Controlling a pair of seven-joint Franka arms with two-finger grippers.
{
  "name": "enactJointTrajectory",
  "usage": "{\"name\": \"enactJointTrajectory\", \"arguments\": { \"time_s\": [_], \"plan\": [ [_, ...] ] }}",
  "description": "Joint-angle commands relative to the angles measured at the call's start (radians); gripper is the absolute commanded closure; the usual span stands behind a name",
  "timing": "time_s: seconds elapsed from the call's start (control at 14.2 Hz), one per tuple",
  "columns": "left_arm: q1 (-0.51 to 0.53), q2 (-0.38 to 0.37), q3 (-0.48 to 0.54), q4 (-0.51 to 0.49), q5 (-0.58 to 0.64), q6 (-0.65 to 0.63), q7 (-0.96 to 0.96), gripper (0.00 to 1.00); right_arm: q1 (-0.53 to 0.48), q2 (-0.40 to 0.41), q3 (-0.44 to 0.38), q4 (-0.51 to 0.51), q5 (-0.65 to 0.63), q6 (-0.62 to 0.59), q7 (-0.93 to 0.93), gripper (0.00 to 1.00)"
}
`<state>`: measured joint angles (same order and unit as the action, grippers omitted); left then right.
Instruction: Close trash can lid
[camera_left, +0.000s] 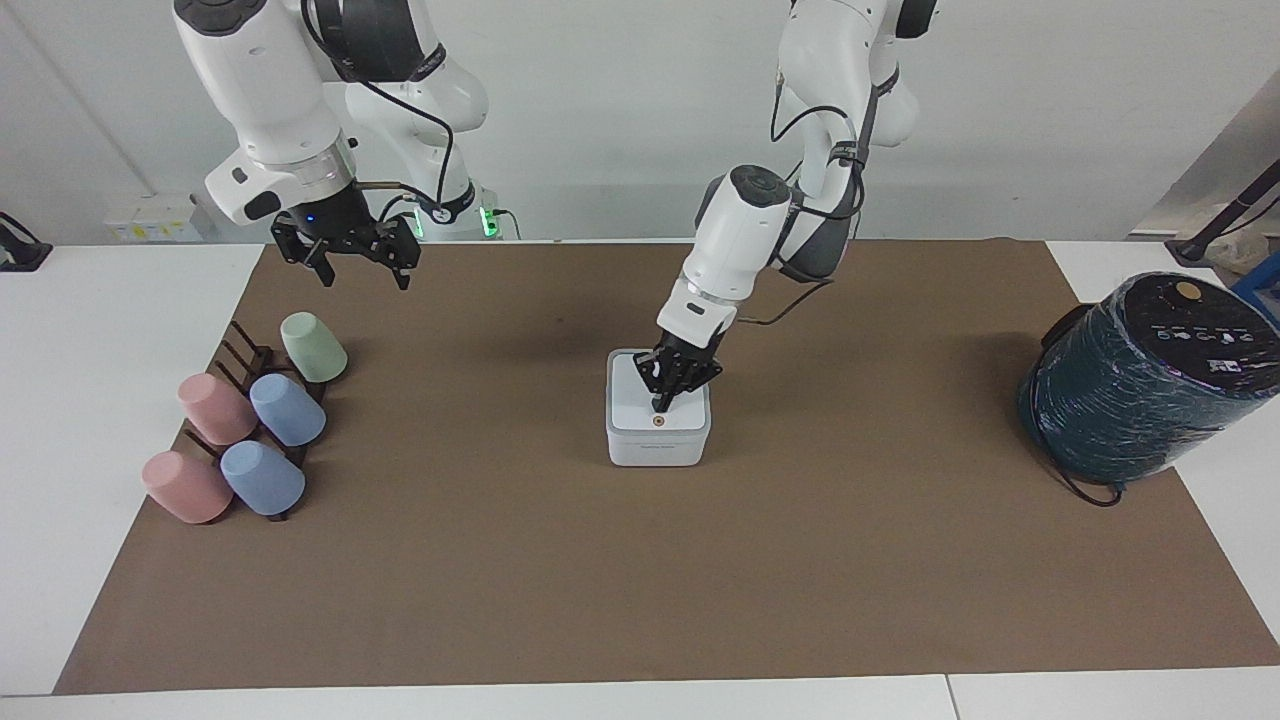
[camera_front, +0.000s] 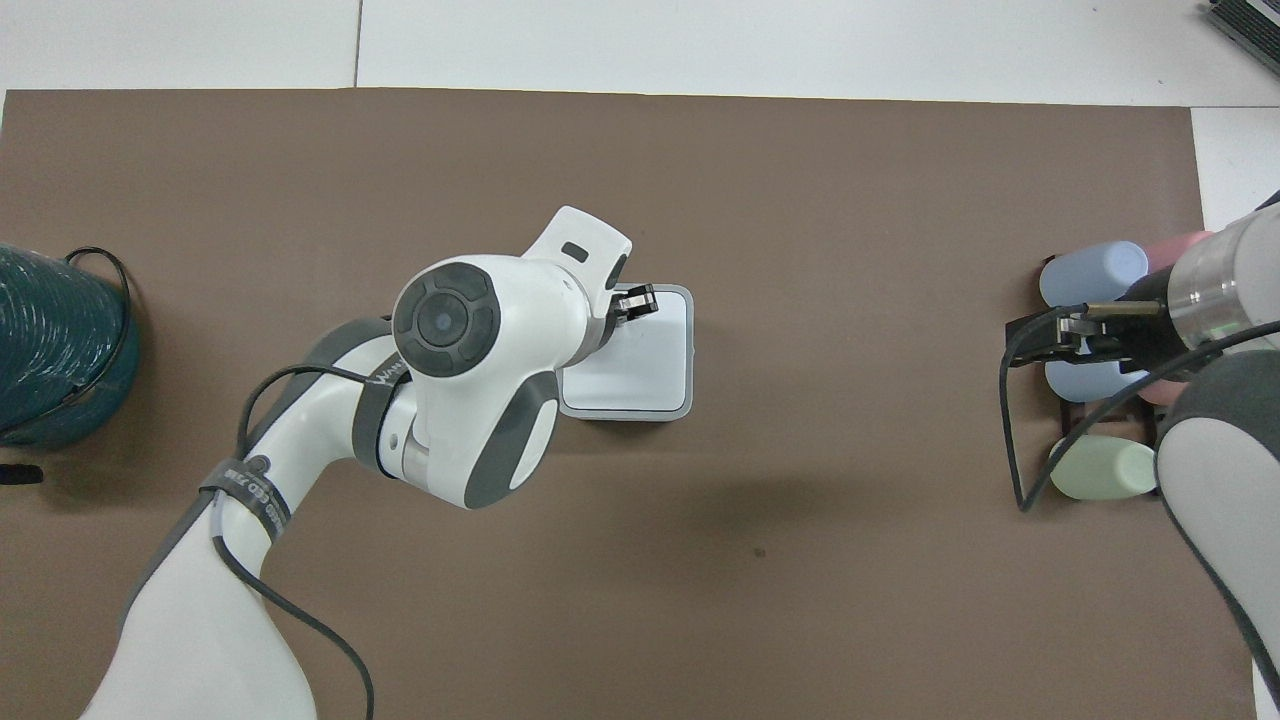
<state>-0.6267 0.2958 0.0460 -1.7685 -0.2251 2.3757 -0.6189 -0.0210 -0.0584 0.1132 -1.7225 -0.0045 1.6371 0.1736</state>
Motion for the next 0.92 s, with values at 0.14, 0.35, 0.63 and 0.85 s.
{"name": "enactJointTrajectory", "arguments": {
  "time_s": [0.14,0.35,0.63,0.85],
  "plan": [
    [0.140,-0.016,0.006,0.208,-0.003,-0.370,0.169,0.88,-0.019,-0.023,0.010,-0.025,0.026,0.017,-0.025,0.00],
    [0.228,-0.059,0.009,0.254,0.065,-0.553,0.327,0.89,-0.019,-0.023,0.010,-0.025,0.026,0.017,-0.025,0.00],
    [0.353,-0.133,0.009,0.256,0.093,-0.696,0.565,0.89,-0.019,-0.023,0.010,-0.025,0.026,0.017,-0.025,0.00],
    [0.394,-0.204,0.009,0.256,0.182,-0.798,0.611,0.88,-0.019,-0.023,0.010,-0.025,0.026,0.017,-0.025,0.00]
  ]
}}
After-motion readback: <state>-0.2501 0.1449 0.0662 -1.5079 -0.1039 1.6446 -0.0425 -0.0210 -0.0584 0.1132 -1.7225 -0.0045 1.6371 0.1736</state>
